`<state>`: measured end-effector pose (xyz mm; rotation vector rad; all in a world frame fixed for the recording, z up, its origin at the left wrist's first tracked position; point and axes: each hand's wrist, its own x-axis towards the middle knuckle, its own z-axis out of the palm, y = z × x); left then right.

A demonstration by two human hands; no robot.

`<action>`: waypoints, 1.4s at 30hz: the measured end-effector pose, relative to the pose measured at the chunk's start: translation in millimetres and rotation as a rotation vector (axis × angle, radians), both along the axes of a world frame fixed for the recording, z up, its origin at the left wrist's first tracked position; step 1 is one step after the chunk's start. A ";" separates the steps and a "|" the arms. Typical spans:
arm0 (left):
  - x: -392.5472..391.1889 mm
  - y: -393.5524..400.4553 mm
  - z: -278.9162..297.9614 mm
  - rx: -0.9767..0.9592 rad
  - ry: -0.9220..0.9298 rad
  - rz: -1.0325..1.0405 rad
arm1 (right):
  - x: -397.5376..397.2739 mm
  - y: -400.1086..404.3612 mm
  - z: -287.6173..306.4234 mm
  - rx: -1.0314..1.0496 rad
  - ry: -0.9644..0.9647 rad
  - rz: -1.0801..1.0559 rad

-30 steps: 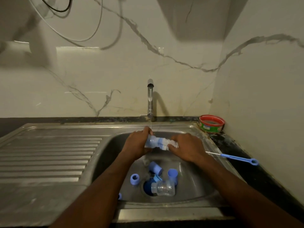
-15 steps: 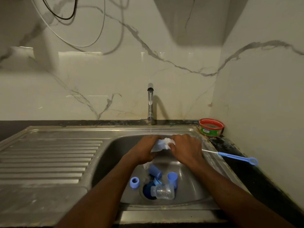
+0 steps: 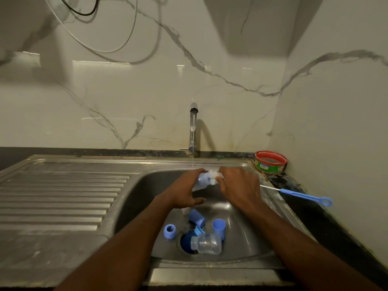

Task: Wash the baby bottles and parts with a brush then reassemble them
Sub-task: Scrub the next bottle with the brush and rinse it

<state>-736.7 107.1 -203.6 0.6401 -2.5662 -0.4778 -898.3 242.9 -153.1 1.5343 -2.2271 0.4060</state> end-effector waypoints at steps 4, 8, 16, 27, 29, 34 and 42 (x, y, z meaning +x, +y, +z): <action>-8.4 4.0 11.5 -0.160 0.117 0.121 | -18.0 2.8 -3.5 -0.006 -0.019 0.001; 3.2 -0.9 15.8 -0.493 0.064 0.216 | -12.8 2.8 -8.1 0.040 0.016 0.164; 3.6 -4.6 -0.1 -0.037 -0.028 0.101 | 9.1 2.6 -1.8 -0.023 0.002 0.205; 4.0 -7.9 7.4 -0.452 0.078 0.063 | -4.2 2.3 -10.8 0.071 -0.034 0.157; 4.9 -9.6 5.4 -0.474 0.042 0.122 | -1.9 4.2 -8.3 0.043 -0.016 0.225; 5.2 -8.0 3.5 -0.033 0.034 0.056 | -3.8 8.8 6.5 -0.017 0.061 0.259; 2.5 -9.1 12.5 -0.409 0.081 0.109 | -3.5 7.0 -3.4 0.004 -0.055 0.146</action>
